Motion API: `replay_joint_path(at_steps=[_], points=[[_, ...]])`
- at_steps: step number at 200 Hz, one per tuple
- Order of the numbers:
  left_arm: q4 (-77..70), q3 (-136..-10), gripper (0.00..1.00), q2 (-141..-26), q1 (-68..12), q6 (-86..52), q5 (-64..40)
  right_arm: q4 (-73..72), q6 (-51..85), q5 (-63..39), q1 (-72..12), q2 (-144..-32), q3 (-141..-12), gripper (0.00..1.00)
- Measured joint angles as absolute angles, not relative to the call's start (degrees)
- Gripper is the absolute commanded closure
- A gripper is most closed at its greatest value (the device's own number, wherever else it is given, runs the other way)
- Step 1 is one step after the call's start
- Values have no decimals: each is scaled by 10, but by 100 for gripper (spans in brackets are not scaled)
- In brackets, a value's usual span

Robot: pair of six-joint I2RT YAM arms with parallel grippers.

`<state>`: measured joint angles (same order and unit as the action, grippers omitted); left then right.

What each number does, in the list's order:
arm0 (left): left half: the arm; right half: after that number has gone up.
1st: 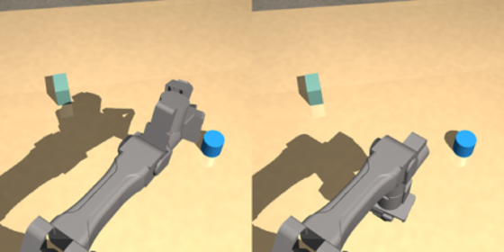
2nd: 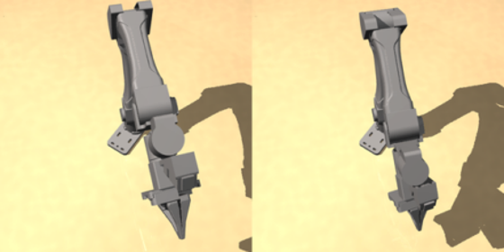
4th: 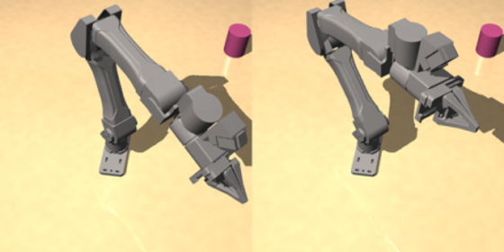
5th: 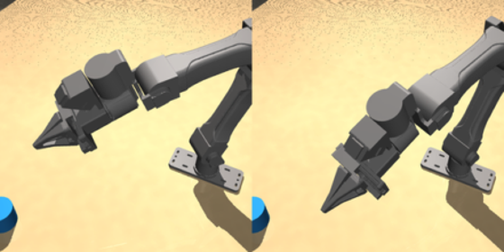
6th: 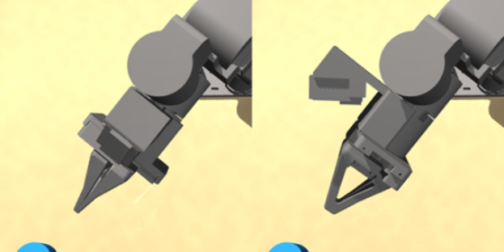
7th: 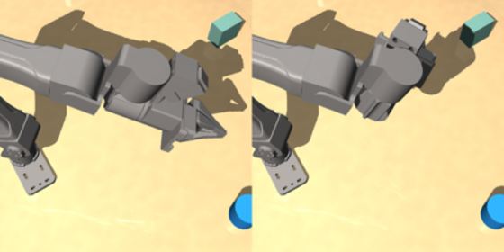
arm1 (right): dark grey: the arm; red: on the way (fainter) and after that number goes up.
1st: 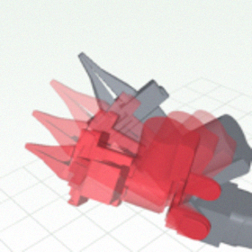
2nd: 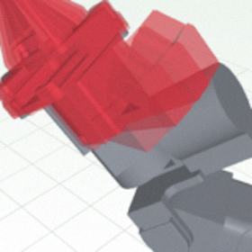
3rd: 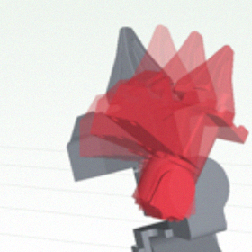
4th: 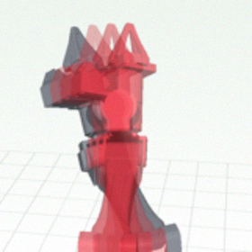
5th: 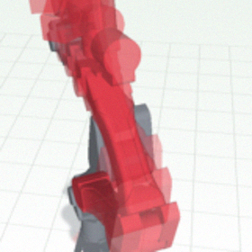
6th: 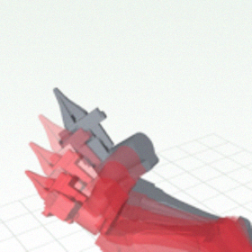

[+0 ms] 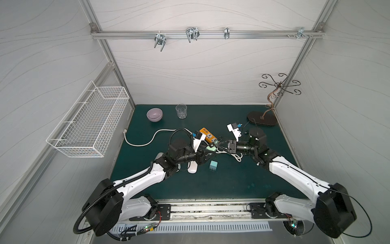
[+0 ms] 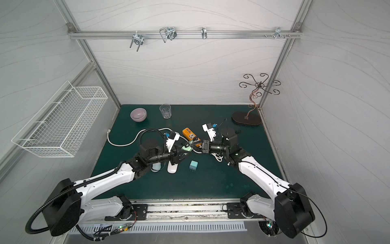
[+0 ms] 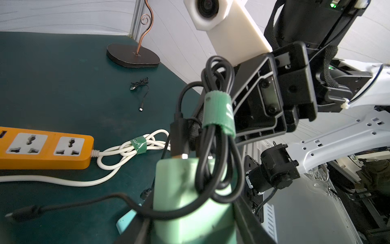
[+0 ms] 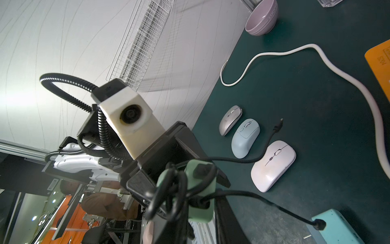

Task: Unplug the wireless mouse
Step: Remove the power cord from the plug.

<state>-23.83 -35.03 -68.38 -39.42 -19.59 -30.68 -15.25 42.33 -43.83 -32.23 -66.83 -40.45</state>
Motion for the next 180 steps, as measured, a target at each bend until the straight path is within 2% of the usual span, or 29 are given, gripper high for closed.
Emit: replay_joint_path(at_steps=[36, 64, 76, 136, 180], points=[[-234, -350, 78, -684, -394, -196, -305, -167, 433, -435, -331, -683, -414, 90], [-234, -350, 66, -684, -392, -195, -300, -169, 435, -431, -332, -686, -416, 97], [-234, -350, 64, -684, -393, -193, -295, -170, 435, -429, -332, -688, -417, 99], [-206, -350, 60, -662, -396, -163, -244, -180, 438, -427, -340, -703, -425, 100], [-151, -367, 52, -649, -431, -99, -148, -164, 434, -408, -348, -712, -441, 100]])
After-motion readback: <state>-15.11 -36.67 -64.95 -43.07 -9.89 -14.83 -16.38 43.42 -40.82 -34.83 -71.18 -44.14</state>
